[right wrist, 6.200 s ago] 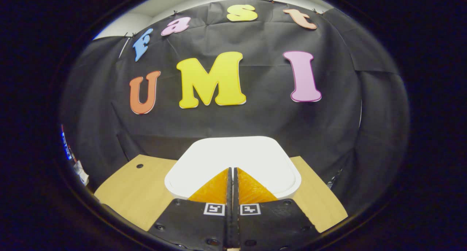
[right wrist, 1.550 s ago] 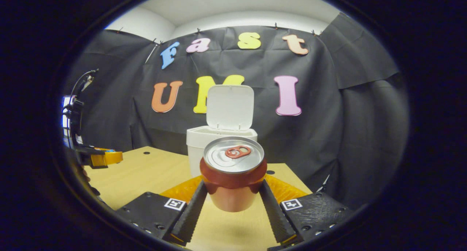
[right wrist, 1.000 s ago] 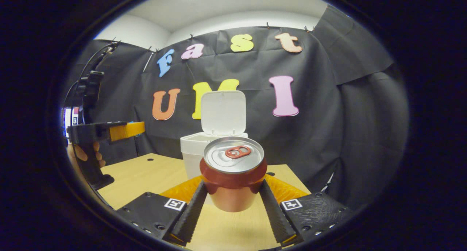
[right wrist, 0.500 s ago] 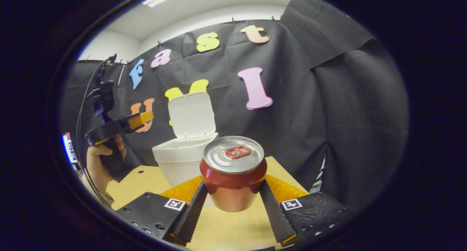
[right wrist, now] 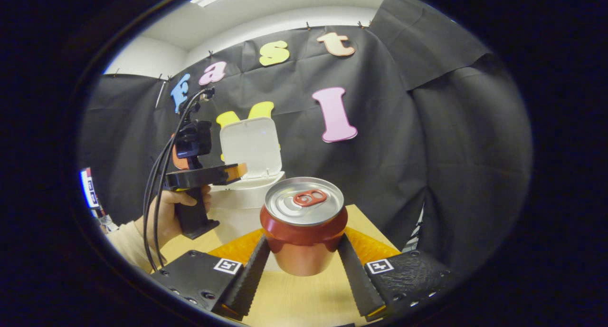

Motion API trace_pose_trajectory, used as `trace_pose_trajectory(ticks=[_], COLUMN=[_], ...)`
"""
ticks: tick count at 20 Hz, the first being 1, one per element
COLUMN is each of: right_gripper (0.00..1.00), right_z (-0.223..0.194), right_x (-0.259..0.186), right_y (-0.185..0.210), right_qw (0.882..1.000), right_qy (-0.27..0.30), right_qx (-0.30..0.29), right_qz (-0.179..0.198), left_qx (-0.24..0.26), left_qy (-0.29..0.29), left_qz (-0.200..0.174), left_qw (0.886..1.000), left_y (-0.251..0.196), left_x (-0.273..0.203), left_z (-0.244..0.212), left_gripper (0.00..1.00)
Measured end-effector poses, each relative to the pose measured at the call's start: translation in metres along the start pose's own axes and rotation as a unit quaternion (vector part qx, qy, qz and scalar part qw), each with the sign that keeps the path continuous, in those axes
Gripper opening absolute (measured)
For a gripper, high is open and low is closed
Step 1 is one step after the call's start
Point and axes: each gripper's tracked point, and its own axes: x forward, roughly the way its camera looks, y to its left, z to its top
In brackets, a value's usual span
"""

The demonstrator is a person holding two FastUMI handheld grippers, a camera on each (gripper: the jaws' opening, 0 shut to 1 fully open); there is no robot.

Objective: Press the lid of the desktop garbage bin to open it, pick up the crumpled paper on the desktop and throw it into the bin, then pick up the pop can on the desktop and drop it into the bin, and finally close the garbage bin lid.

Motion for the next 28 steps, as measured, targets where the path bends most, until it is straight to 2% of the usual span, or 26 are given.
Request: trace_pose_trajectory(ticks=[4,8,11,13,18,23,28], right_gripper=[0.80,0.80,0.80,0.80,0.80,0.80,0.81], right_z=[0.002,0.002,0.001,-0.001,-0.002,-0.012,-0.013], right_x=[0.001,-0.002,0.002,0.003,0.003,0.007,0.004], right_y=[-0.010,-0.010,-0.015,-0.017,-0.012,-0.004,0.009], right_qw=[1.000,1.000,1.000,1.000,1.000,1.000,0.999], right_qy=[-0.001,-0.005,0.002,0.003,0.002,0.013,0.007], right_qx=[0.006,0.007,0.009,0.012,0.011,-0.002,-0.029], right_qz=[-0.016,-0.012,-0.016,-0.020,-0.021,-0.023,-0.035], left_qx=[0.006,0.007,-0.020,-0.039,-0.053,-0.093,-0.074], left_qy=[0.022,0.011,0.002,0.008,0.033,-0.003,-0.028], left_qz=[0.005,0.006,0.011,0.012,0.050,0.056,0.097], left_qw=[1.000,1.000,1.000,0.999,0.997,0.994,0.992], left_y=[-0.005,-0.003,0.003,0.006,0.036,0.065,0.117], left_x=[0.007,0.005,0.000,-0.005,-0.021,-0.057,-0.099], left_z=[-0.014,-0.006,-0.001,-0.003,-0.014,0.002,-0.005], left_gripper=[0.49,0.54,0.74,0.97,0.98,0.98,0.98])
